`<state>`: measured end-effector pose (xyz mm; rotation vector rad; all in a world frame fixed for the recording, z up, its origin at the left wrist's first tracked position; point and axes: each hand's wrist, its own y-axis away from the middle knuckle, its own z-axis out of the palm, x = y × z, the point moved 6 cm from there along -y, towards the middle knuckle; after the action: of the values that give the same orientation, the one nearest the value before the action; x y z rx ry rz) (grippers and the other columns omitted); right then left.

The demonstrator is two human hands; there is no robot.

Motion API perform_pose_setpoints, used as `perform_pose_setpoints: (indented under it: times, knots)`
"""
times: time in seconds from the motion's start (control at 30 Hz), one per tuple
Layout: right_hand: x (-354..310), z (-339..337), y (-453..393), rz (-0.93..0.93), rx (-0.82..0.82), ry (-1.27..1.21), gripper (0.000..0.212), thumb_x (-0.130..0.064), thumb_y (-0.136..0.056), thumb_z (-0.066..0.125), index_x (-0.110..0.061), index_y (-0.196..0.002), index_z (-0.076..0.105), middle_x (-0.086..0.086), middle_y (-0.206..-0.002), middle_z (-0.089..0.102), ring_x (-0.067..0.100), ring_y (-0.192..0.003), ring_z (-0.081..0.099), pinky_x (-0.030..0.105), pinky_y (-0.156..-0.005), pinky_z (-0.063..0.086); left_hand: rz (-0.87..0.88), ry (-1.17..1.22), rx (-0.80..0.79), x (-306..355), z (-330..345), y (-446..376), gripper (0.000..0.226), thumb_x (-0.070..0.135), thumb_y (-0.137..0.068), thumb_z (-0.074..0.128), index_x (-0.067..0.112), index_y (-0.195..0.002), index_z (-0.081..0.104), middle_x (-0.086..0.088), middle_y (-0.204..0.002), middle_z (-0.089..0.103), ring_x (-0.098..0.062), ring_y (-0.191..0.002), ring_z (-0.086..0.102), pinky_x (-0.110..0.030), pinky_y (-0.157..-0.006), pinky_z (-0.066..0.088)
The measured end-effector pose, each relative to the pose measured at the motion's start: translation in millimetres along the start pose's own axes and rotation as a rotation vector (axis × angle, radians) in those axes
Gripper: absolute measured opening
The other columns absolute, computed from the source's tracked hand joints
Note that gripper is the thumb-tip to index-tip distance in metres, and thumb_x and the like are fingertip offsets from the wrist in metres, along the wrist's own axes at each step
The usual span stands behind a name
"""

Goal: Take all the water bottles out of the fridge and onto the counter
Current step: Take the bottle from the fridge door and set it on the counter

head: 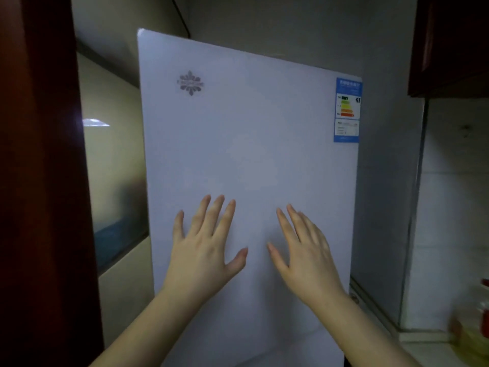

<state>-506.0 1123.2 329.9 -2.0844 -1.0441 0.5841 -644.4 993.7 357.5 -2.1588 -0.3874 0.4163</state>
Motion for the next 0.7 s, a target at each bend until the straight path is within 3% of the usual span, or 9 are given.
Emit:
perform_pose_setpoints:
  times: [0.27,0.47,0.7]
  knots:
    - [39.8,48.6,-48.3,-0.020,0.051,-0.066,0.067,-0.055,-0.094,0.037,-0.020,-0.150,0.032,0.001,-0.157,0.031,0.017,-0.143,0.033,0.037,-0.114,0.018,0.021,-0.062,0.079,39.1,62.1,-36.7,0.073,0.054,-0.082,0.049,0.017,-0.145,0.048,-0.008,-0.153,0.043,-0.030,-0.142,0.036,-0.067,-0.105,0.029]
    - [54.4,79.7,-62.3,-0.054,0.081,-0.093,0.070,-0.056,-0.094,0.036,-0.023,-0.154,0.021,-0.001,-0.162,0.019,0.015,-0.147,0.022,0.037,-0.114,0.019,0.068,-0.236,0.093,32.3,100.1,-43.5,0.074,0.056,-0.085,0.049,0.018,-0.147,0.043,-0.005,-0.158,0.034,-0.036,-0.144,0.031,-0.071,-0.110,0.017]
    - [57.1,100.9,-75.2,-0.073,0.093,-0.110,0.070,-0.057,-0.095,0.032,-0.025,-0.155,0.015,-0.002,-0.163,0.014,0.013,-0.149,0.015,0.038,-0.114,0.020,0.034,-0.166,0.100,18.8,122.1,-56.4,0.071,0.057,-0.089,0.043,0.022,-0.150,0.039,-0.004,-0.160,0.029,-0.033,-0.147,0.026,-0.070,-0.110,0.019]
